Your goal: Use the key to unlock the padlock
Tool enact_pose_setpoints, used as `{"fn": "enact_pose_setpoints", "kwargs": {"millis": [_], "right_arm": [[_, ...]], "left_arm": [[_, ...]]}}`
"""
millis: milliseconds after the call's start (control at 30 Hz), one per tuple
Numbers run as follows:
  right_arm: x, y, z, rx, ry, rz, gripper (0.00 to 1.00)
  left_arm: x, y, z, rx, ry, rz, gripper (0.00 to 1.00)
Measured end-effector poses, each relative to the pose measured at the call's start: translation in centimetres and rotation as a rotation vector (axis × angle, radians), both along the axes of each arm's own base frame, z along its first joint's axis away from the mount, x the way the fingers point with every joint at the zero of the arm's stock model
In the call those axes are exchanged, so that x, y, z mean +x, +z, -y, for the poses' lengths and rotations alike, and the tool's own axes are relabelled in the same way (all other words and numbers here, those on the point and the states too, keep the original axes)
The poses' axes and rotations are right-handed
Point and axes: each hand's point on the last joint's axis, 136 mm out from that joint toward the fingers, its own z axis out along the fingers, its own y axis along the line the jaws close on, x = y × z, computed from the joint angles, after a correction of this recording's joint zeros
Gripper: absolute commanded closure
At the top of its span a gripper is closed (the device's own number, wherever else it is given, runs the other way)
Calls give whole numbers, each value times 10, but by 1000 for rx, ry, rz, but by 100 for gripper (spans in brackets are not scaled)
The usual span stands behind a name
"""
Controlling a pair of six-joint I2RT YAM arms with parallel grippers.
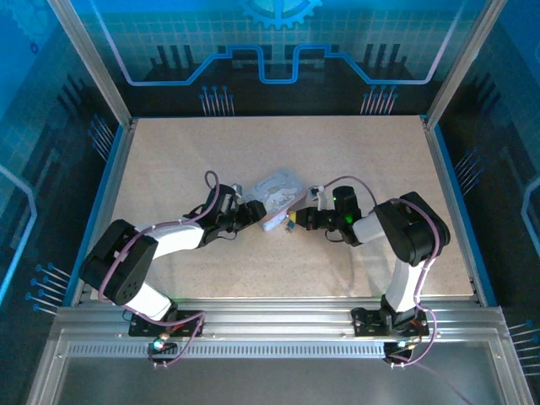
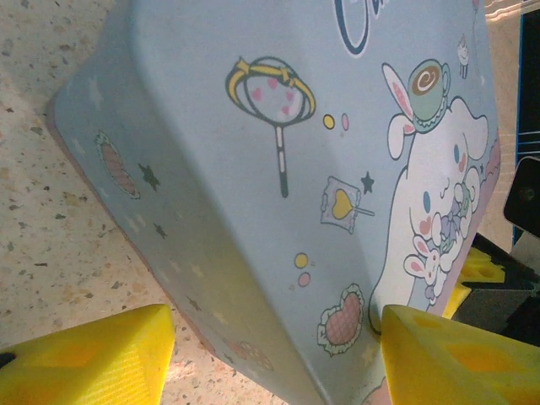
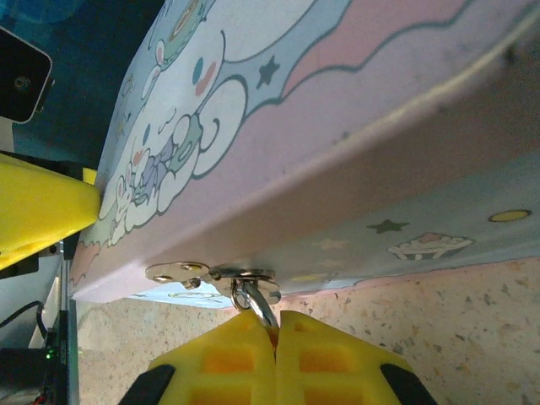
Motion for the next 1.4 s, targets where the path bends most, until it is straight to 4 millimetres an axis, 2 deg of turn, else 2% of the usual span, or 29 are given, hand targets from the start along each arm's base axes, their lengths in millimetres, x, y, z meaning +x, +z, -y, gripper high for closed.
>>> {"fn": "enact_pose_setpoints", "kwargs": {"millis": [500,833,933,1133,1300,1400], "right_arm": [[11,7,10,22,-93,-56,95],[9,31,18,-19,-106,1,95],[6,40,22,-42,-105,20,95],[-7,63,28,-82,-89,66,95],[-28,77,33,-132,-65,77,94],[-44,85,32,-158,-42,88,94]], "left_arm": [[-1,1,0,-3,-1,5,32],[-15,3,-11,35,13,-26,24],[-18,12,-16,46,25,-11,21],[-20,42,-28,62,56,68,18],[-23,63,-42,95,89,144,13],[-30,68,-54,123,116,182,9]]}}
